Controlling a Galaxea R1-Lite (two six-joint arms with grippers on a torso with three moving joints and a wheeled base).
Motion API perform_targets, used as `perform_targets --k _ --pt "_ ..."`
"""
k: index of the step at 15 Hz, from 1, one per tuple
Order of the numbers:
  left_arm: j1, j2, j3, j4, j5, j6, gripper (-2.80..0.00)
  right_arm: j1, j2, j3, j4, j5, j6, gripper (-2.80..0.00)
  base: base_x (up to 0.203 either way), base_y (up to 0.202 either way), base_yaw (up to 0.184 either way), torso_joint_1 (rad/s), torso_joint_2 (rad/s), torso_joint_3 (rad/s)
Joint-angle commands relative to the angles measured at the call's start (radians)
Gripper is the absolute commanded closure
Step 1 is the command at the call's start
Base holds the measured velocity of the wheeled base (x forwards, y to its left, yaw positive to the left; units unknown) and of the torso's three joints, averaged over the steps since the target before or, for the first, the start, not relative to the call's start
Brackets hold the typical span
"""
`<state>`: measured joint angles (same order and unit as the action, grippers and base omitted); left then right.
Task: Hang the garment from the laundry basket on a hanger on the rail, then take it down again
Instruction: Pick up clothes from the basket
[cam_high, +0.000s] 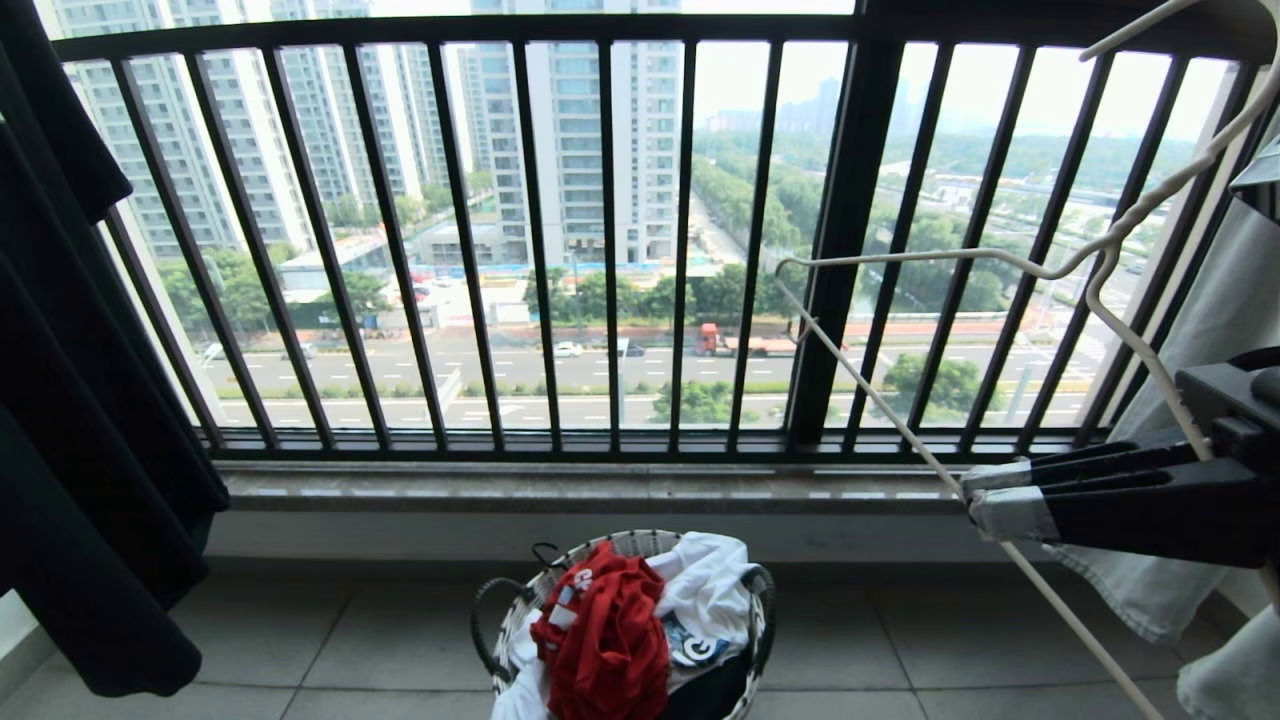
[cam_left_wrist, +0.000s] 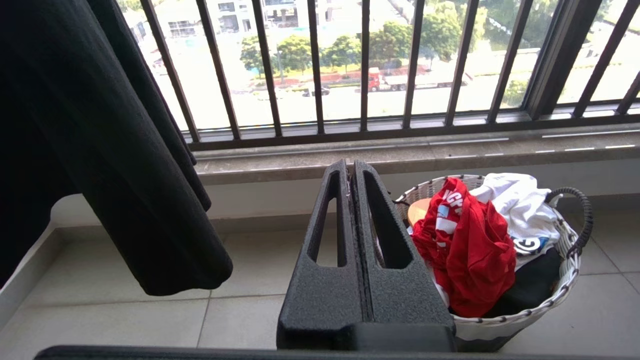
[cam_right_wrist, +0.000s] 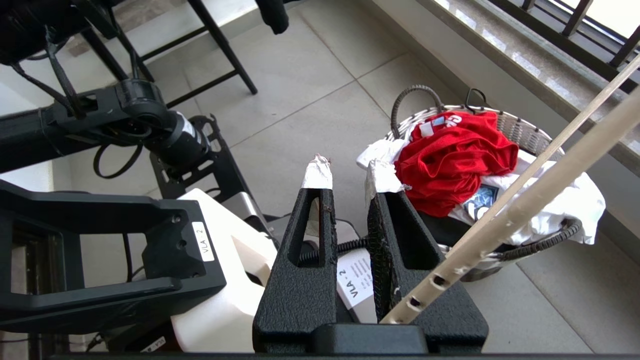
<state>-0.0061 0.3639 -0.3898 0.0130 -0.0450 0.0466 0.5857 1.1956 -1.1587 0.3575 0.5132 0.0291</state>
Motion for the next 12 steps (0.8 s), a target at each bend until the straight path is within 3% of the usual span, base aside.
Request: perform_targets --k 1,3,6,10,12 --pt "-0.015 0.302 -0.157 0.024 -0.037 0.005 0.0 -0.006 0.004 -0.001 0.001 0.002 0.0 0.0 0.0 0.0 0.0 0.0 0.0 0.0" --pt "-0.068 0.48 -0.351 0.132 -0.068 0.005 0.0 -0.014 0.004 -0.001 -0.002 0.002 0.0 0.0 0.0 0.0 0.0 0.0 0.0 0.0" --pt "-0.216 0.738 -0.551 0.319 -0.085 0.001 0.0 -0.024 0.015 -0.005 -0.002 0.004 0.0 0.0 0.0 0.0 0.0 0.0 0.0 0.0" --pt "-0.393 1.106 -0.718 0.383 -0.034 -0.035 0.0 -0.041 0.024 -0.007 -0.011 0.004 0.0 0.0 0.0 0.0 0.0 0.0 0.0 0.0" --pt "-0.445 1.283 -0.816 0.391 -0.005 -0.056 0.0 -0.049 0.029 -0.006 -0.017 0.004 0.0 0.0 0.0 0.0 0.0 0.0 0.0 0.0"
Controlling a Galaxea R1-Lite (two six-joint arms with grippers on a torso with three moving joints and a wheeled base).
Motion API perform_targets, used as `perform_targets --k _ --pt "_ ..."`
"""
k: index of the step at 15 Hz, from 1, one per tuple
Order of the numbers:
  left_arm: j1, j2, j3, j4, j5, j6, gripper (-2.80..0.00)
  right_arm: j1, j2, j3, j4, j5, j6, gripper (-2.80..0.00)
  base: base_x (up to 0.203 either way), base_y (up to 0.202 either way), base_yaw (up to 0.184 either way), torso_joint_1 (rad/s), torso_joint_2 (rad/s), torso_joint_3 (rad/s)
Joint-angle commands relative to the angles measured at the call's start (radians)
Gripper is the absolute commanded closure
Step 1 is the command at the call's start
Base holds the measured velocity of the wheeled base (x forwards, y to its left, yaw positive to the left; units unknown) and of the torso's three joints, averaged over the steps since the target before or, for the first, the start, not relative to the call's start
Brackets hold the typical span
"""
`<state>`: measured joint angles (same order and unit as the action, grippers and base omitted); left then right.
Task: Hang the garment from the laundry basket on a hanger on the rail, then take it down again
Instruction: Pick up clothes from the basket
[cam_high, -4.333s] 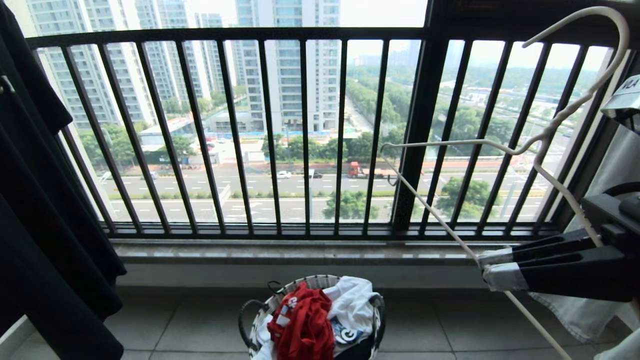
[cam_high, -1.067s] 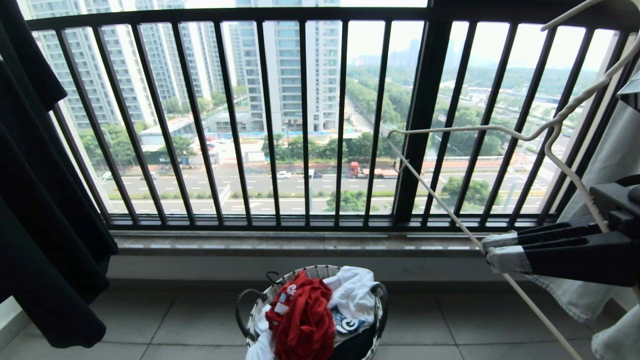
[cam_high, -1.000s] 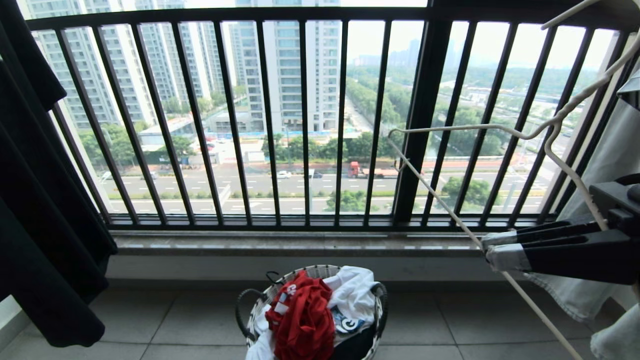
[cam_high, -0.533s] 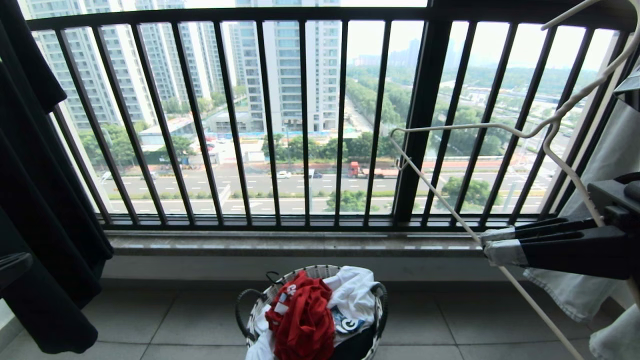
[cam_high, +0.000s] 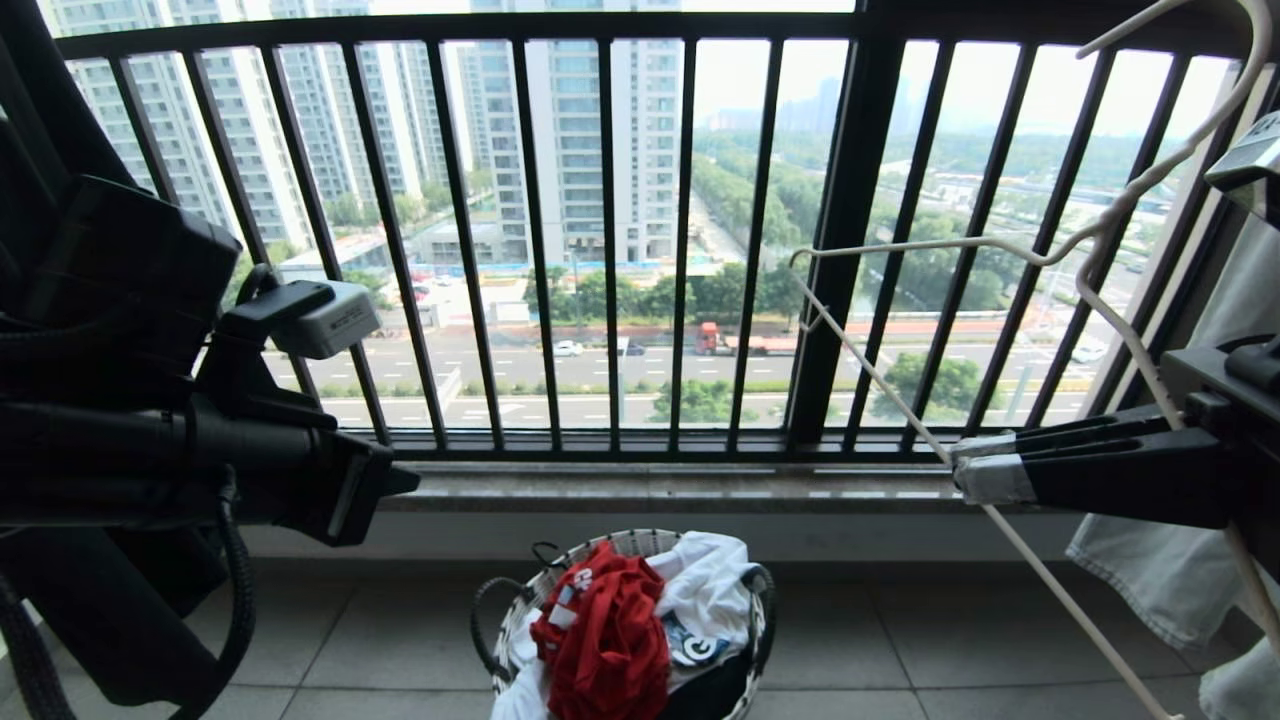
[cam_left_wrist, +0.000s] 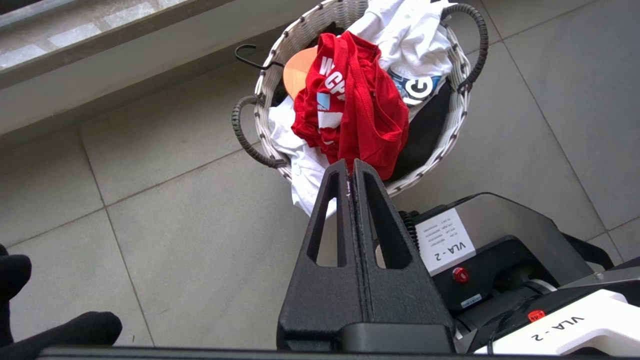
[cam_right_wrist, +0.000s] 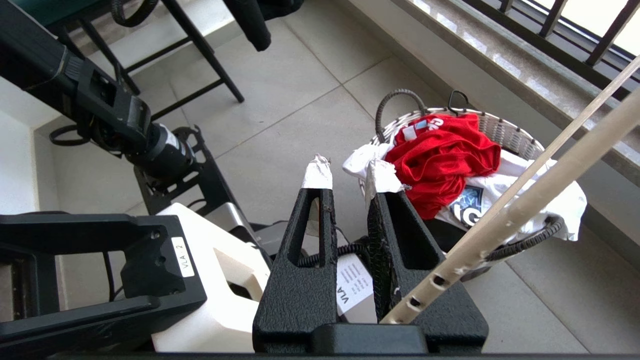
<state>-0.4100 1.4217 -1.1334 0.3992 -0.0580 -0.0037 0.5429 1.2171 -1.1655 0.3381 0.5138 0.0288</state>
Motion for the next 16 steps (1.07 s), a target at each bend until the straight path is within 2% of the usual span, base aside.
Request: perform_targets --k 1,5,7,10,12,16 --pt "-0.058 0.306 -0.13 0.007 0.02 -0.016 0.0 -0.011 0.007 0.0 0.002 0.003 0.0 0.0 0.0 0.0 0.0 0.0 0.0 0.0" --pt "-0.086 0.543 -0.27 0.007 0.056 -0.05 0.0 -0.021 0.017 0.001 -0.004 0.003 0.0 0.0 0.0 0.0 0.0 0.0 0.0 0.0" --pt "-0.089 0.625 -0.275 -0.069 0.064 -0.056 0.0 -0.021 0.022 0.001 -0.004 0.003 0.0 0.0 0.0 0.0 0.0 0.0 0.0 0.0" --pt "-0.099 0.725 -0.262 -0.179 0.118 -0.063 0.0 -0.021 0.03 0.001 -0.004 0.003 0.0 0.0 0.0 0.0 0.0 0.0 0.0 0.0" --pt "-0.118 0.738 -0.236 -0.246 0.121 -0.085 0.0 -0.023 0.035 0.001 -0.004 0.003 0.0 0.0 0.0 0.0 0.0 0.0 0.0 0.0" --pt "-0.122 0.705 -0.204 -0.247 0.121 -0.082 0.0 -0.037 0.038 0.0 -0.005 0.004 -0.002 0.0 0.0 0.0 0.0 0.0 0.0 0.0"
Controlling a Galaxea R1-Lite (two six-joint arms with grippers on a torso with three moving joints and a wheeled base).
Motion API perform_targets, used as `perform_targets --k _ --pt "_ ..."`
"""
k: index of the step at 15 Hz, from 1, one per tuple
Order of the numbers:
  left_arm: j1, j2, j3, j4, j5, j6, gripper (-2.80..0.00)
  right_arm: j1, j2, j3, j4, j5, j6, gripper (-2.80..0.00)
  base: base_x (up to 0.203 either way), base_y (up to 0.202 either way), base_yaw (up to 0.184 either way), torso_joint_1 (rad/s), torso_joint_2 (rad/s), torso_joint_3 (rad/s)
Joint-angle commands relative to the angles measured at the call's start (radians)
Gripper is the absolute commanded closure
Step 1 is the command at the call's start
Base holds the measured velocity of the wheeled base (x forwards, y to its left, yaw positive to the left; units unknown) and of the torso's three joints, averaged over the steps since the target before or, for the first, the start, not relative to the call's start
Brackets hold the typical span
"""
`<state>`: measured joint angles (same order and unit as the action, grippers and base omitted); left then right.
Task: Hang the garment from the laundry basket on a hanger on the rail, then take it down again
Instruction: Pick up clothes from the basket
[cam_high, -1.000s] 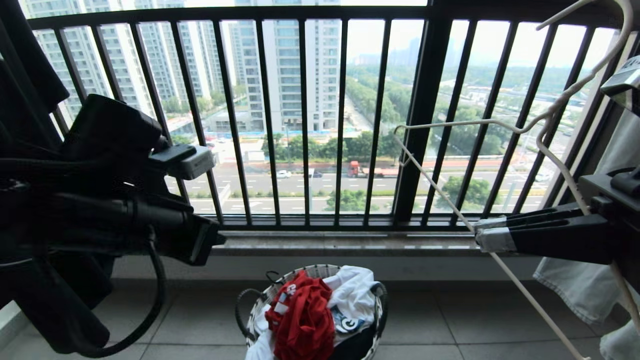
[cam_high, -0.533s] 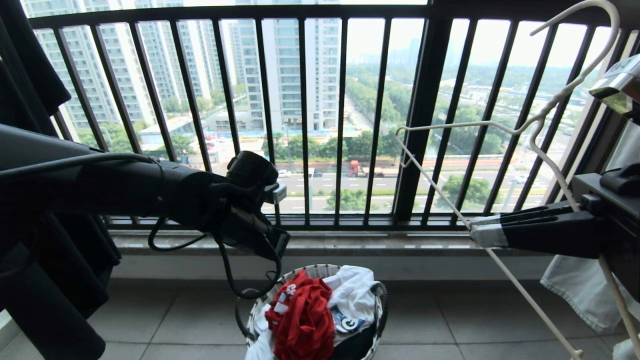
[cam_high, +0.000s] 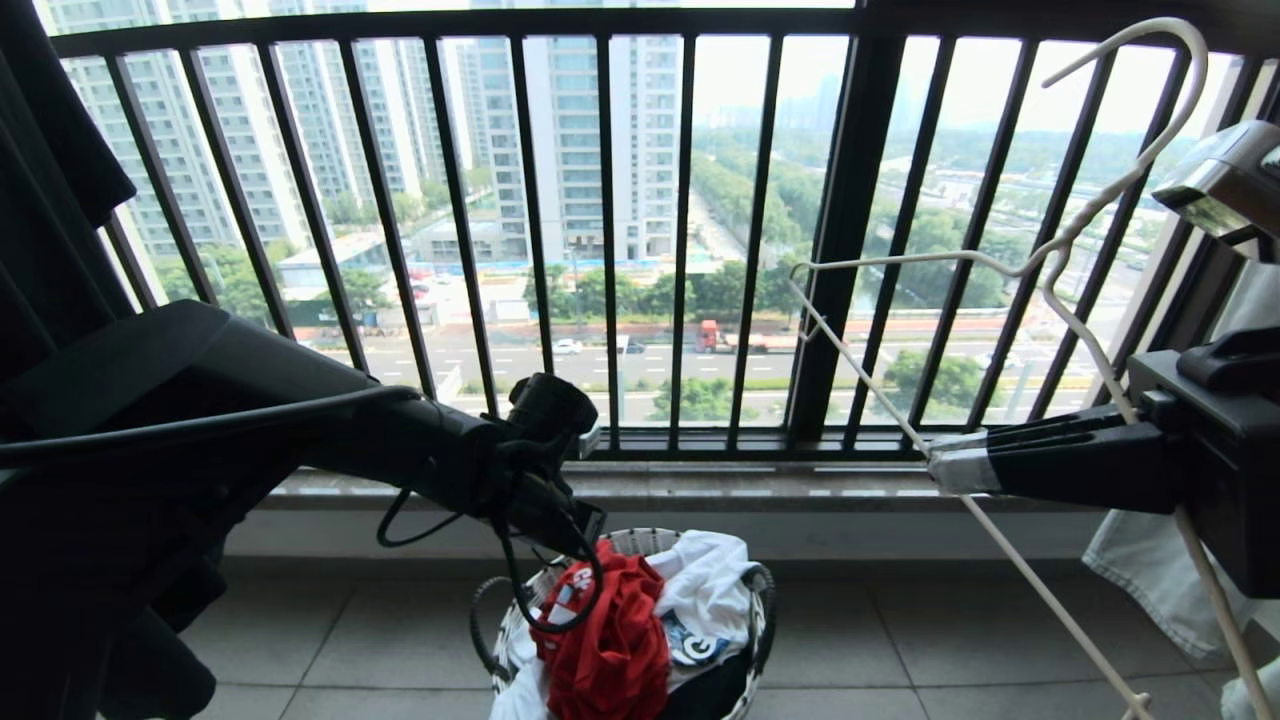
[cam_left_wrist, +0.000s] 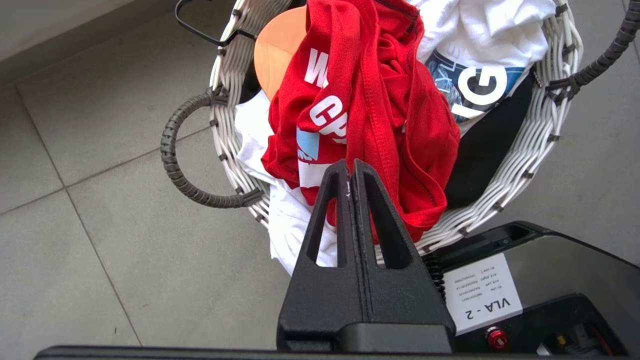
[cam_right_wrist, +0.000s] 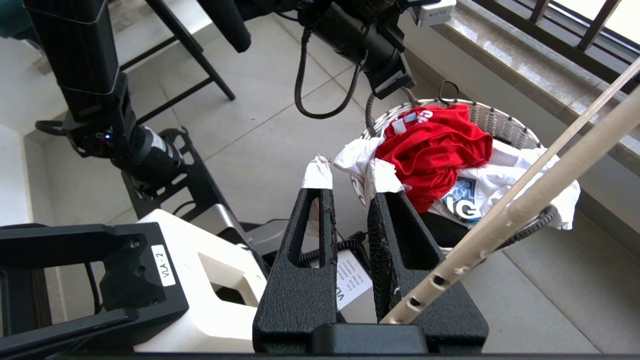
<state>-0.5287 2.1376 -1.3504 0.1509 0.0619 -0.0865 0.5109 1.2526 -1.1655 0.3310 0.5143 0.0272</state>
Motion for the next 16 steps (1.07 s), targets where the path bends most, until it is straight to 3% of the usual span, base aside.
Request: perform_targets --k 1,9,16 --pt "-0.008 -0.016 0.016 0.001 0.001 -0.001 0.0 -0.006 0.005 0.0 0.002 0.006 -0.001 0.0 0.0 0.0 0.0 0.0 0.0 0.0" --pt "-0.059 -0.057 0.023 0.01 0.003 -0.001 0.0 -0.009 0.008 0.001 0.003 0.007 -0.001 0.0 0.0 0.0 0.0 0.0 0.0 -0.004" --pt "-0.065 -0.099 -0.01 0.104 0.003 -0.003 0.0 -0.01 0.007 0.001 0.003 0.007 -0.001 0.0 0.0 0.0 0.0 0.004 0.0 -0.175"
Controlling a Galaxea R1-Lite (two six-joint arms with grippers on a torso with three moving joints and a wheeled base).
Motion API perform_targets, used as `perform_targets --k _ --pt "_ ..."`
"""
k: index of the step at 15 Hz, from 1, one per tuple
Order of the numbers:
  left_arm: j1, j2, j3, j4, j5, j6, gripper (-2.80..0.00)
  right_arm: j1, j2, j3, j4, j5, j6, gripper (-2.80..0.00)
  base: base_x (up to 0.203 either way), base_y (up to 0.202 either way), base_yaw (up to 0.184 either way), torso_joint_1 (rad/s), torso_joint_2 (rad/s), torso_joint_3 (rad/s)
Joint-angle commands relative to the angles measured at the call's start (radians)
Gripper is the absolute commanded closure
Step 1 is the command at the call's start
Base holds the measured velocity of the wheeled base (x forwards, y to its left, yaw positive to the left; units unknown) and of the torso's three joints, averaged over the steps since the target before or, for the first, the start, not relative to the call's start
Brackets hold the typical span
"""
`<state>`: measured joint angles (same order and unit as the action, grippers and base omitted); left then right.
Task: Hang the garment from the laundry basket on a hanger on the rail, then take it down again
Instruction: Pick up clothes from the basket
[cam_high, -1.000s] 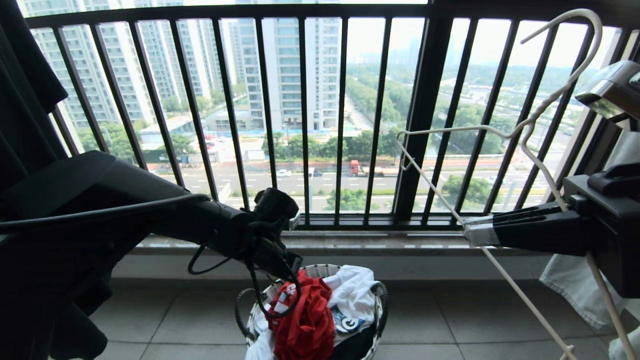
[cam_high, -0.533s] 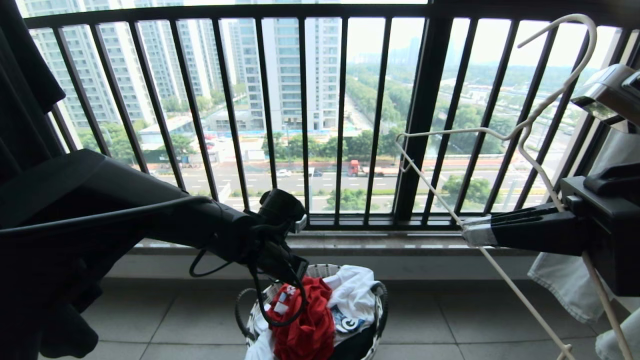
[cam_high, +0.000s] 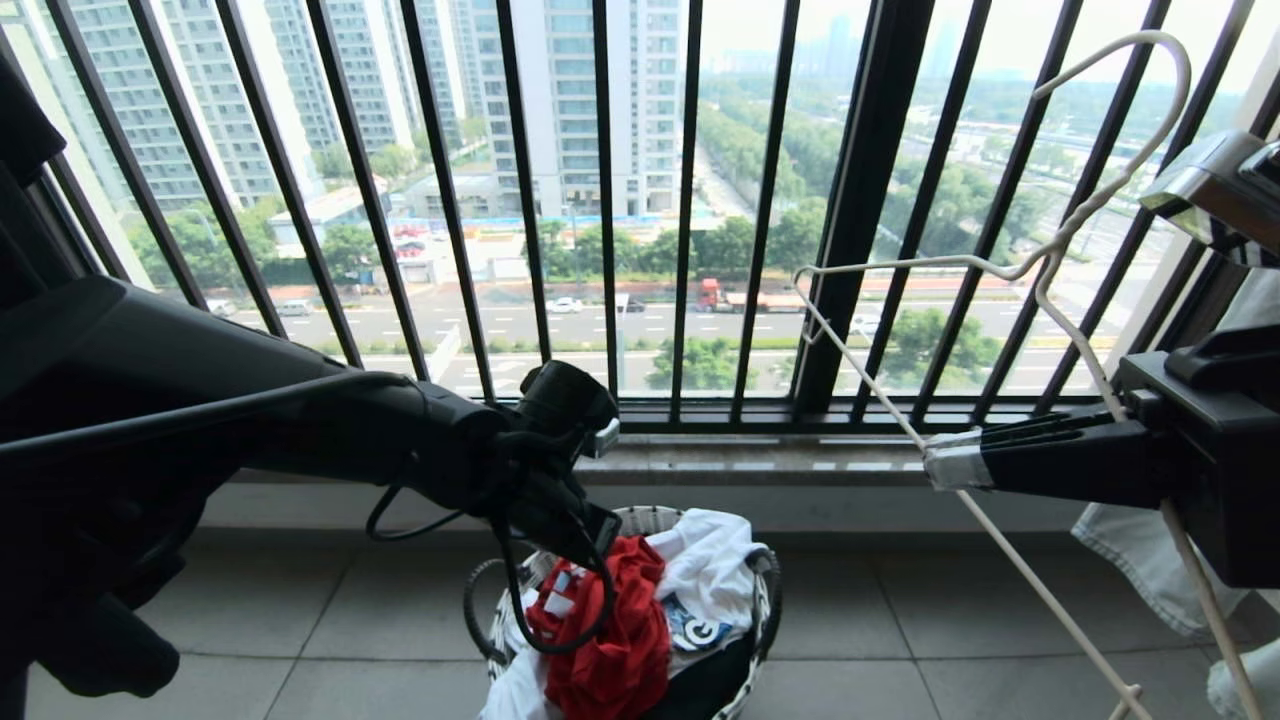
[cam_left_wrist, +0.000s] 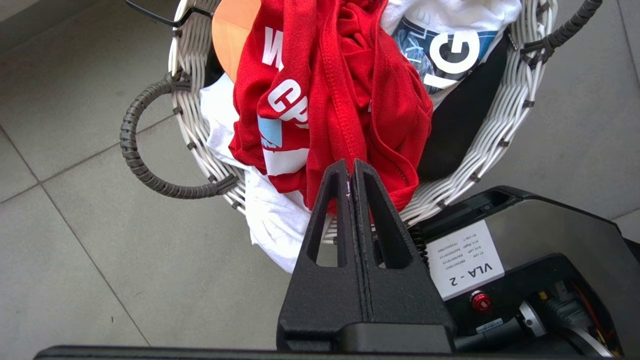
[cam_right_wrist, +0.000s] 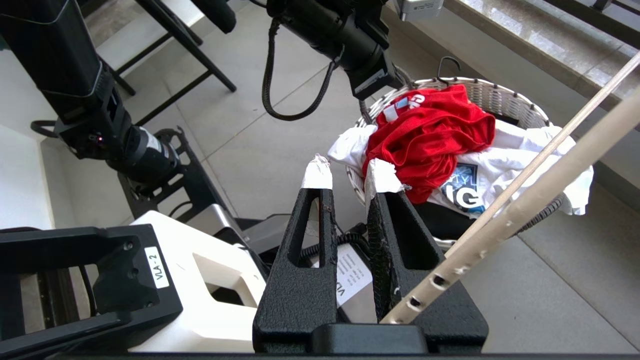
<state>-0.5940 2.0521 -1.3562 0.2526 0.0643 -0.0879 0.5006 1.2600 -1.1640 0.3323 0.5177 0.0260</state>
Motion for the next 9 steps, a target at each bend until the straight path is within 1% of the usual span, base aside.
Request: perform_targets --k 1,3,9 --pt "0.0 -0.024 -0.004 0.002 0.0 -0.001 0.0 0.0 -0.002 0.0 0.002 0.002 0.0 0.0 0.0 0.0 0.0 0.004 0.0 -0.195" --pt "0.0 -0.043 -0.003 0.004 0.0 -0.001 0.0 0.001 -0.001 0.0 0.002 0.004 0.0 0.0 0.0 0.0 0.0 0.005 0.01 -0.205" --pt "0.0 -0.026 0.002 0.002 0.002 0.004 0.0 0.001 -0.001 0.001 0.002 0.004 -0.001 0.0 0.0 0.0 0.0 0.002 0.0 -0.197"
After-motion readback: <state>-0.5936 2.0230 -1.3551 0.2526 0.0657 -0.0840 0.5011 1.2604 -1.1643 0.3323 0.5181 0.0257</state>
